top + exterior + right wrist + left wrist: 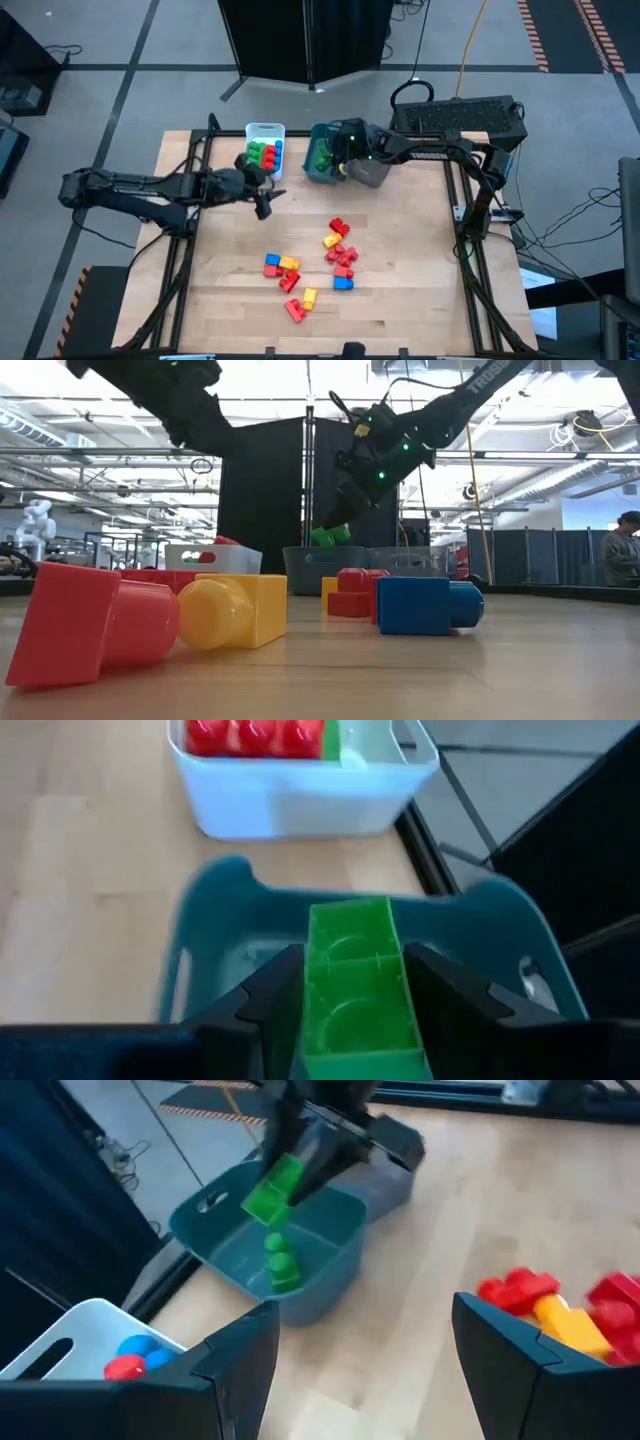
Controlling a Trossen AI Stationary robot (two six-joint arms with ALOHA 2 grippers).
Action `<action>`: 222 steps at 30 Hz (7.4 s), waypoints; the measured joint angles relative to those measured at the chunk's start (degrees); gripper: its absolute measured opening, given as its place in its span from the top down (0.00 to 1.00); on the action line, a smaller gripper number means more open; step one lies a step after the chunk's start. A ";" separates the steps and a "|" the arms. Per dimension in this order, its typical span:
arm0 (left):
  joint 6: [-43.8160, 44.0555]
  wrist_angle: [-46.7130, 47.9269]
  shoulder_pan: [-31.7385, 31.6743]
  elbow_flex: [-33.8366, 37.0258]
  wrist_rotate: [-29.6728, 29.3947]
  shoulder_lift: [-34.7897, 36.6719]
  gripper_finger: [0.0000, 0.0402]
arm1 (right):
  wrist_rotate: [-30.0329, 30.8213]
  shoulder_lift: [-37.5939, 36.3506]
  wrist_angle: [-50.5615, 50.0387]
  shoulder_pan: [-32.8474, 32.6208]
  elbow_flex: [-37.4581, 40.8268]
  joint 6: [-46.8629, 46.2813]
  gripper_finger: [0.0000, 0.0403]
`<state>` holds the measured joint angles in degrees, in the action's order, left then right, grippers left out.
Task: Sort blocks by size
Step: Put the 2 studs green game piece into the blue bin, then adjust the black bin, then put the 2 studs red game piece into the blue bin
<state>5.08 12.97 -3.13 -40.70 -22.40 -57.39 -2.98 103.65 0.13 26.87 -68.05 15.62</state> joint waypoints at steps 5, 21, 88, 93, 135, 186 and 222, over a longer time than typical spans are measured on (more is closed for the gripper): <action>-3.23 -4.99 -6.60 0.01 7.74 -1.05 0.38 | -0.85 0.45 0.75 1.81 0.00 -1.08 0.55; -5.86 -10.82 -18.21 0.03 14.79 -11.26 0.38 | -0.28 0.36 -3.93 14.84 0.00 -5.20 0.50; -2.51 -15.58 -18.98 0.06 15.79 -19.26 0.38 | -2.58 -13.55 -40.47 27.03 4.79 -0.34 0.52; -2.62 -15.86 -18.98 0.06 15.79 -19.26 0.38 | -2.77 -11.38 -40.30 26.48 4.74 0.31 0.52; -3.98 7.88 -13.35 0.03 22.97 -11.71 0.38 | -3.30 -17.86 -36.66 14.98 -1.69 -3.31 0.65; -28.48 -37.18 -8.29 -14.77 46.37 -58.61 0.38 | -1.38 -18.92 -39.68 -17.28 9.46 -22.09 0.65; -18.93 -36.90 -11.48 -14.70 45.82 -58.27 0.99 | 4.99 -18.89 -7.18 -20.23 25.46 -21.90 0.65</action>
<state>-13.85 -23.94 -14.61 -55.40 23.42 -115.66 2.01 84.76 -7.05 6.63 -42.59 -6.28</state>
